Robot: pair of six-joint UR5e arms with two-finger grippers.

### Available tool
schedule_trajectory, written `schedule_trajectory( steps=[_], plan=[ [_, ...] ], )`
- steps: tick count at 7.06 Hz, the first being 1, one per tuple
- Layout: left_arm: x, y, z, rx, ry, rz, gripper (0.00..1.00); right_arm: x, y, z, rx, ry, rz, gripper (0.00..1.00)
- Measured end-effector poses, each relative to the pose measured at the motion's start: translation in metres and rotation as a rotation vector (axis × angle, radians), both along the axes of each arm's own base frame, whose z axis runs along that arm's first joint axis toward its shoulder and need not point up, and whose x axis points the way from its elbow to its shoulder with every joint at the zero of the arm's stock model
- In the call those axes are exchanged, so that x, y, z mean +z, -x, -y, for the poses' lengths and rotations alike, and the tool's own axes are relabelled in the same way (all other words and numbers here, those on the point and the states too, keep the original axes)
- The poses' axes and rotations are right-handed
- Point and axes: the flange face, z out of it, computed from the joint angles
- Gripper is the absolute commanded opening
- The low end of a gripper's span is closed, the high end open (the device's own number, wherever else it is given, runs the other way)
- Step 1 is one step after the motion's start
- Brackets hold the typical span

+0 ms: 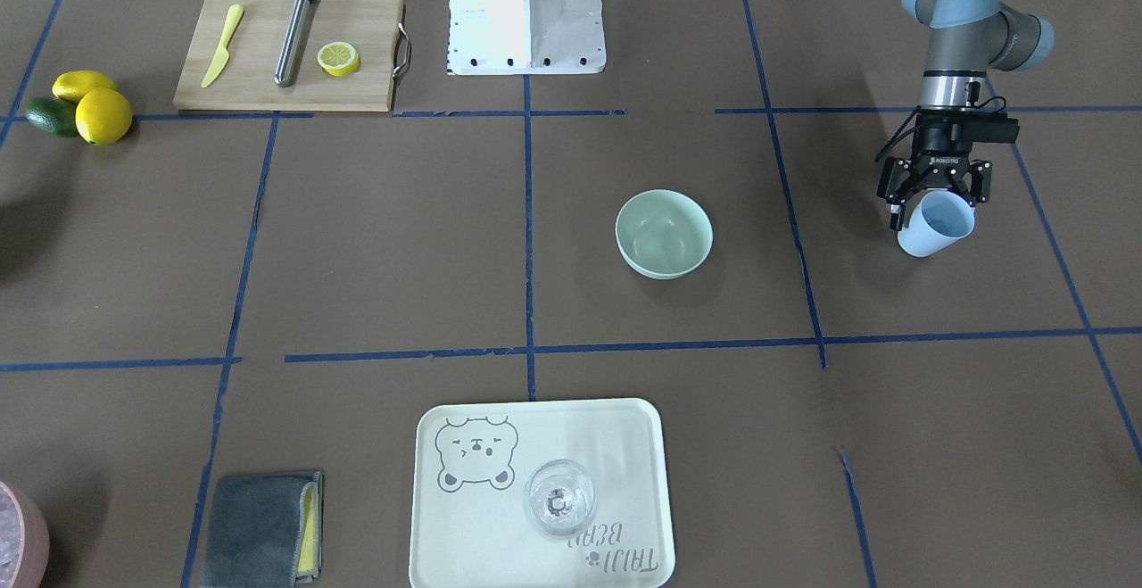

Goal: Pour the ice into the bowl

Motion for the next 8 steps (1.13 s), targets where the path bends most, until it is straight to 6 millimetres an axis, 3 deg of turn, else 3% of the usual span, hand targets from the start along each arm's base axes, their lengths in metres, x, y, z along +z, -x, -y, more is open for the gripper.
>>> schedule_trajectory(
  steps=[8],
  plan=[
    [0.0052, 0.0007, 0.0051, -0.017, -0.006, -0.008, 0.99, 0.0001, -0.0001, 0.0, -0.001, -0.002, -0.001, 1.0]
  ],
)
